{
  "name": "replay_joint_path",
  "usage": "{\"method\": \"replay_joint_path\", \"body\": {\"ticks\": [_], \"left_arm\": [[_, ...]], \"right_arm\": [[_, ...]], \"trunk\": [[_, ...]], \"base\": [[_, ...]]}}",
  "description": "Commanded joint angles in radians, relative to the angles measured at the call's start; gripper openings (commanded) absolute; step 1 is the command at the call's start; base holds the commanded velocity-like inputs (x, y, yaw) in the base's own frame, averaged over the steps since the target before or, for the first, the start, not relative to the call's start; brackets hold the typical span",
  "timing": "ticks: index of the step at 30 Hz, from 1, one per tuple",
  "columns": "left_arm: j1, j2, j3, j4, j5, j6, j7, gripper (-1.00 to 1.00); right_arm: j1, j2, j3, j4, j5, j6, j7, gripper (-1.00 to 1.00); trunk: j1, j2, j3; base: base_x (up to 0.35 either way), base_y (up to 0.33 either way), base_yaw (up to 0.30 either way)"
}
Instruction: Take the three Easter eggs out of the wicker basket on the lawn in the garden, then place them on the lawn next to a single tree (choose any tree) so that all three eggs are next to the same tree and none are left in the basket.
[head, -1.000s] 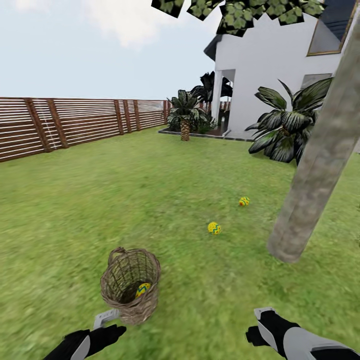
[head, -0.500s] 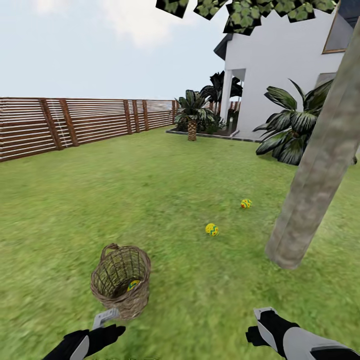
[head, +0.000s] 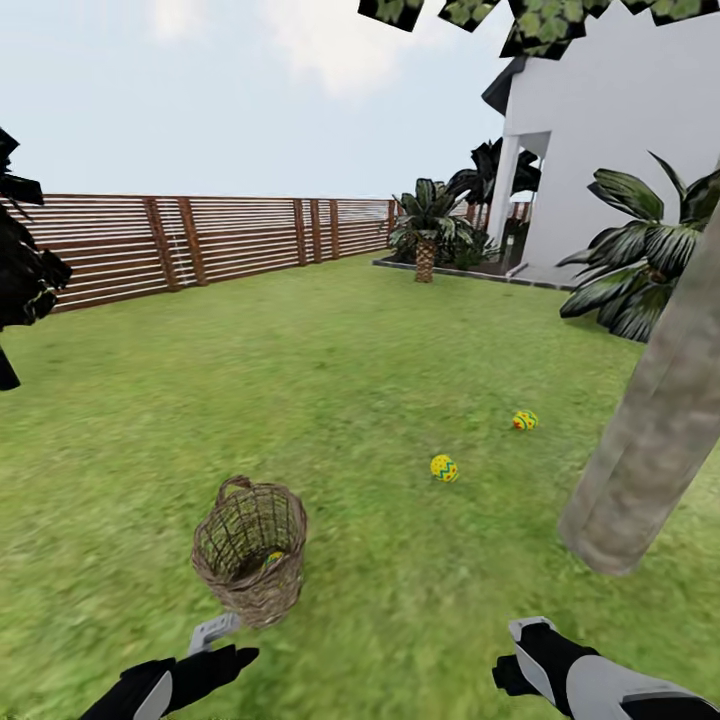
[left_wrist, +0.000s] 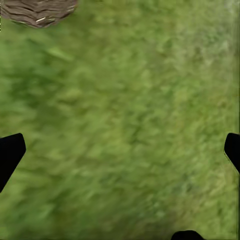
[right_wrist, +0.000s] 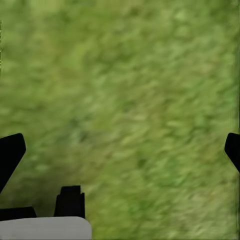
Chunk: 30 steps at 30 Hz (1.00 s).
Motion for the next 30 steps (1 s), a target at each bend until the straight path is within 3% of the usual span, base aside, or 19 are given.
{"method": "replay_joint_path", "body": {"ticks": [1, 11, 18, 30], "left_arm": [[-0.001, 0.0, 0.005, -0.001, 0.007, 0.01, -0.003, 1.0], [-0.001, 0.002, 0.005, -0.002, 0.007, 0.014, -0.003, 1.0], [-0.001, 0.027, 0.005, -0.004, 0.008, 0.019, -0.005, 1.0], [-0.001, 0.03, 0.005, -0.003, 0.008, 0.013, -0.007, 1.0]], "right_arm": [[0.0, 0.0, 0.008, 0.0, 0.002, 0.005, 0.001, 1.0], [0.0, -0.002, 0.006, 0.0, -0.001, 0.004, 0.002, 1.0], [0.0, -0.003, 0.005, 0.0, -0.003, 0.003, 0.003, 1.0], [0.0, -0.003, 0.004, 0.0, -0.004, 0.003, 0.002, 1.0]], "trunk": [[0.0, 0.0, -0.001], [0.0, 0.0, -0.007], [0.0, 0.0, -0.008], [0.0, 0.0, -0.008]], "base": [[0.225, -0.186, 0.282], [0.197, -0.169, 0.248], [0.152, -0.132, 0.021], [0.294, -0.136, 0.0]]}}
